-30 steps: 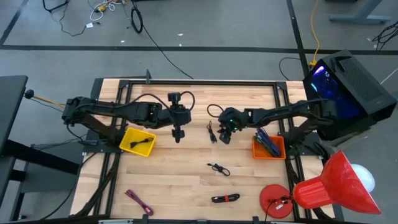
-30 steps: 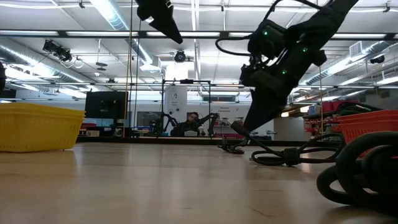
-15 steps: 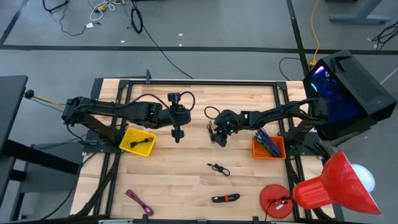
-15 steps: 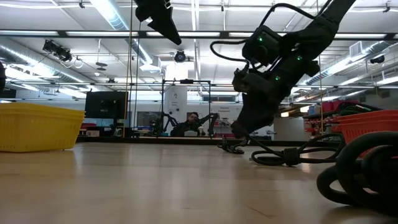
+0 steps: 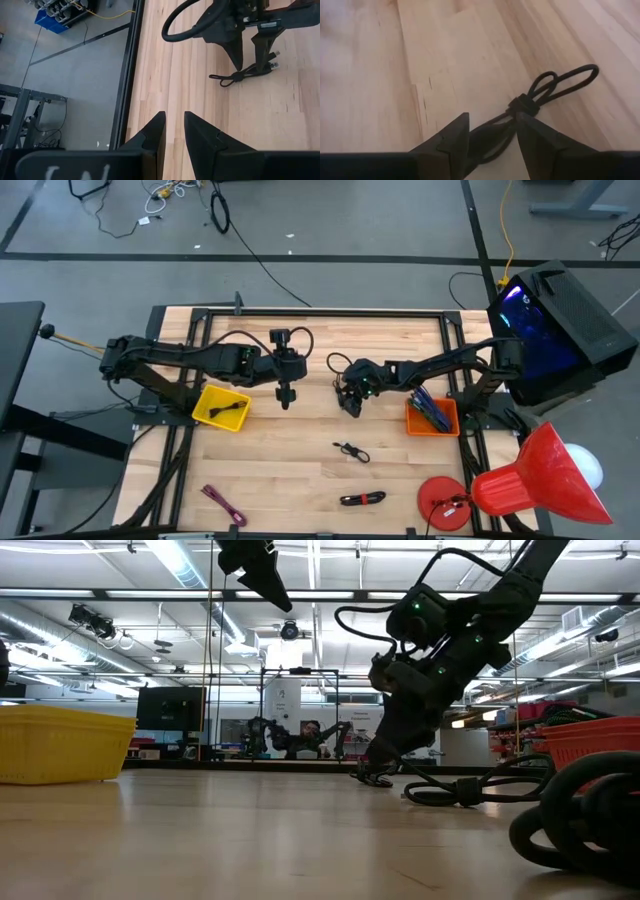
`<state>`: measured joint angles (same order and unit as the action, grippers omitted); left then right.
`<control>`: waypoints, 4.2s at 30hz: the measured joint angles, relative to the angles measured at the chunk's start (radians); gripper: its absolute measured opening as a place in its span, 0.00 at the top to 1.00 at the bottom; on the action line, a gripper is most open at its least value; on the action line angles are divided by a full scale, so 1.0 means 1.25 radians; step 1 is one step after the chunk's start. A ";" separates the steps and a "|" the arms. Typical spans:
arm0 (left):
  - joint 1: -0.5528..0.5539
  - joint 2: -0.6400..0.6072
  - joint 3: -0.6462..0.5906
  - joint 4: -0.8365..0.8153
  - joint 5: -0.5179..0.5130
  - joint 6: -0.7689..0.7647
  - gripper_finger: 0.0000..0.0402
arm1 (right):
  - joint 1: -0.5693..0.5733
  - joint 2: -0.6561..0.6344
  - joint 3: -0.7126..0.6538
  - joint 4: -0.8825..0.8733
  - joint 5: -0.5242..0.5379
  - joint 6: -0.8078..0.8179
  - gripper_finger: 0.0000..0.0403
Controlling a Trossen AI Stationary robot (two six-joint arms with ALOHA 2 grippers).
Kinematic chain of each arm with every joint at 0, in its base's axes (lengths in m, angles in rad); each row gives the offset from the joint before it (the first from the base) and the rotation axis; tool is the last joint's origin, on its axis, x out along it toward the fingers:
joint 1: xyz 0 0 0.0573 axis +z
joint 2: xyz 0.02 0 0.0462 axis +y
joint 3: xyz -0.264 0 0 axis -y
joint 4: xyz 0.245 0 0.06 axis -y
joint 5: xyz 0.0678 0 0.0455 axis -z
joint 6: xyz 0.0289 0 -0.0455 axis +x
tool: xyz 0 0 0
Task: Pick & Place USB Port
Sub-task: Put the black charger cable into the yellow basket
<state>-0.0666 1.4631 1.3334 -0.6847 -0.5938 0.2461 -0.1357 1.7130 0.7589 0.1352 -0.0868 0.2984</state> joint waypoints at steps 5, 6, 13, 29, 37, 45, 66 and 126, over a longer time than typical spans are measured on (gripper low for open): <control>0.000 0.000 0.000 0.000 0.000 0.000 0.81 | 0.001 0.000 0.000 0.000 0.001 0.006 0.59; 0.000 0.000 0.000 0.000 0.000 0.000 0.81 | 0.002 0.000 0.000 0.003 0.003 0.006 0.59; 0.000 0.000 0.000 0.000 0.000 0.000 0.81 | 0.017 0.038 0.000 0.051 -0.002 0.021 0.59; 0.000 0.000 0.000 0.000 0.006 0.000 0.81 | 0.003 0.046 0.001 0.066 -0.014 0.006 0.61; 0.000 0.000 0.000 0.000 0.006 0.000 0.81 | 0.001 0.023 0.001 0.015 -0.011 0.003 0.62; 0.000 0.000 0.000 0.000 0.007 0.000 0.81 | -0.001 0.022 0.001 -0.009 -0.008 0.002 0.62; 0.000 -0.001 0.000 -0.001 0.007 0.001 0.81 | 0.027 0.043 0.003 -0.039 0.025 0.019 0.62; 0.002 -0.001 0.000 -0.001 0.018 0.001 0.81 | 0.024 0.014 0.000 -0.088 -0.005 0.006 0.72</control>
<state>-0.0639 1.4620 1.3338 -0.6855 -0.5716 0.2478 -0.1059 1.7303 0.7589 0.0250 -0.0928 0.3060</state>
